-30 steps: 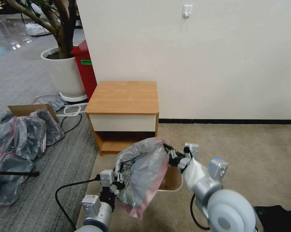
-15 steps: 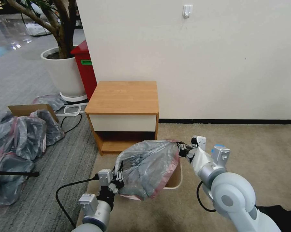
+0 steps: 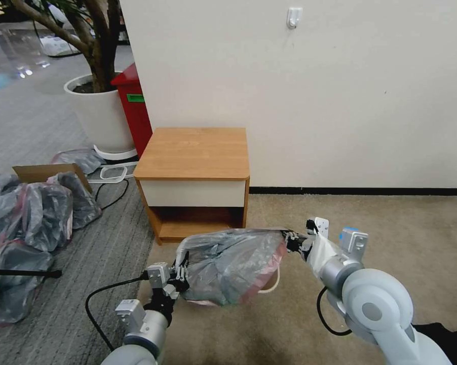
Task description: Pick up the garbage bag from the table and place it over the trash can.
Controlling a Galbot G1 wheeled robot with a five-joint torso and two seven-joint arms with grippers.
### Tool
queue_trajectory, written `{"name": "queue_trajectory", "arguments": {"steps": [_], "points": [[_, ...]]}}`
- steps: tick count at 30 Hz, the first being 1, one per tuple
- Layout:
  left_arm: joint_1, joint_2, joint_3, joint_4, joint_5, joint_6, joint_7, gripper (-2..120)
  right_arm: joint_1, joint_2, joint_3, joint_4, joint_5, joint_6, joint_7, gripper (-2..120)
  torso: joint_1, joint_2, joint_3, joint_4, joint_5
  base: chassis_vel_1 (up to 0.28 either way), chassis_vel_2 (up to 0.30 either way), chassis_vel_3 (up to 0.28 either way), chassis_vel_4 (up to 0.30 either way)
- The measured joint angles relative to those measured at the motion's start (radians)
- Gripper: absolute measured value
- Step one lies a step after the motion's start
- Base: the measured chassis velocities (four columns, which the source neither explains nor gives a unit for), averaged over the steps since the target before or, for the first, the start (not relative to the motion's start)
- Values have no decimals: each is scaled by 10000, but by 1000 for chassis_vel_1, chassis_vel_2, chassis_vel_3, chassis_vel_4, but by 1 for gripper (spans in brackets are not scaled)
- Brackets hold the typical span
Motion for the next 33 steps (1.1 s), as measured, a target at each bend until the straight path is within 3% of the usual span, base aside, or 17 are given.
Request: {"name": "queue_trajectory", "arguments": {"steps": [8,13,17,21,27,33], "points": [[-110,-39,13,77,-21,59,-86,7,-613,-215,-79,884,29,1,-52,47,0,0,0,0,0,0,0,0,0],[-270,-81,64,82,-560,299,-530,7,-1232,-167,-68,1705,56,327,-52,67,0,0,-1,0,-2,0,0,0,0],[-418,-85,38,84,-923,369,-819,7,-1576,-127,-137,1870,585,590,-54,79,0,0,-1,0,0,0,0,0,0],[-677,-39,-212,9,-1708,563,-1371,7,-1949,-151,-221,1890,1970,893,-73,96,0,0,0,1,-1,0,0,0,0],[-862,-14,-538,-162,-2403,750,-1789,7,-2079,-57,-297,1890,2759,997,-66,100,0,0,-1,0,-1,0,0,0,0],[-869,89,-950,-517,-3148,1018,-2090,7,-1986,268,-504,1436,3755,759,-938,100,0,0,0,1,-1,0,0,0,0]]}}
